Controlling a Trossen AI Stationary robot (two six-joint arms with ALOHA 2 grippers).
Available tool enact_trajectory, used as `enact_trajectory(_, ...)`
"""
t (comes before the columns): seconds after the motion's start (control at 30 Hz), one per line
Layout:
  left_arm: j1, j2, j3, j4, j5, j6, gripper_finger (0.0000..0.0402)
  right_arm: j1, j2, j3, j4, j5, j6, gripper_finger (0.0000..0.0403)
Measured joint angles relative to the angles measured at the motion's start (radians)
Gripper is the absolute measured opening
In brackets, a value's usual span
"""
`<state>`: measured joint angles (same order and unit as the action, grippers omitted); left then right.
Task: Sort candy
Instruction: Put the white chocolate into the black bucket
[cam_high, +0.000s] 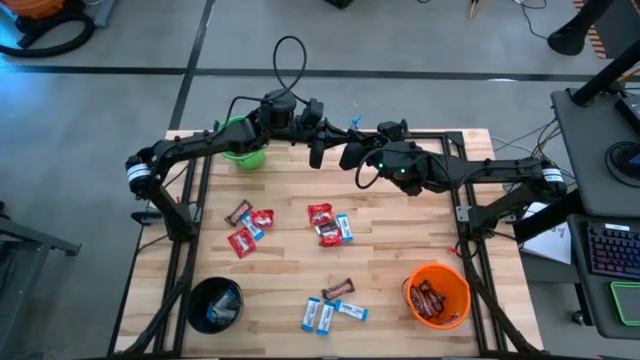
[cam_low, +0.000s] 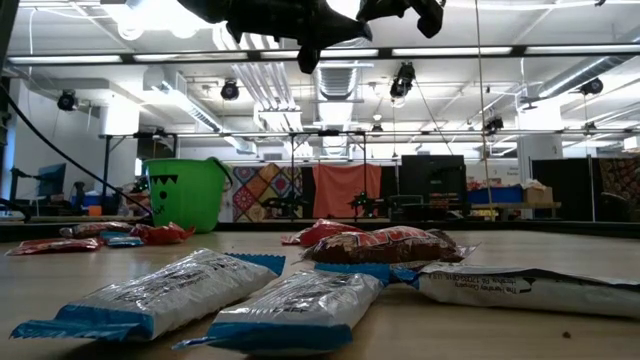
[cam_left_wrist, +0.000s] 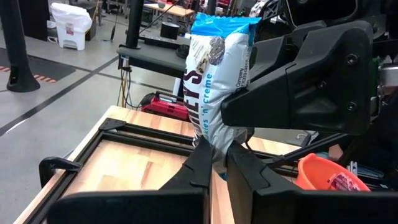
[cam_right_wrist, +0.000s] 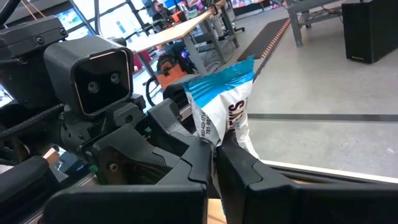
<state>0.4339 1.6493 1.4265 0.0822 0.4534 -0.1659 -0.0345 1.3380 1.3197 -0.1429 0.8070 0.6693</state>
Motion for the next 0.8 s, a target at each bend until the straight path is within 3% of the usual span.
enact_trajectory(0.6, 0.000, 0.000, 0.000, -0.012, 0.000, -0.007, 0.0000, 0.001, -0.001, 0.000, -0.002, -0.003, -0.042, 0.0011)
enact_trajectory(0.8, 0.000, 0.000, 0.000, -0.021, -0.001, -0.007, 0.0000, 0.002, -0.001, 0.000, 0.001, -0.005, -0.042, 0.0052)
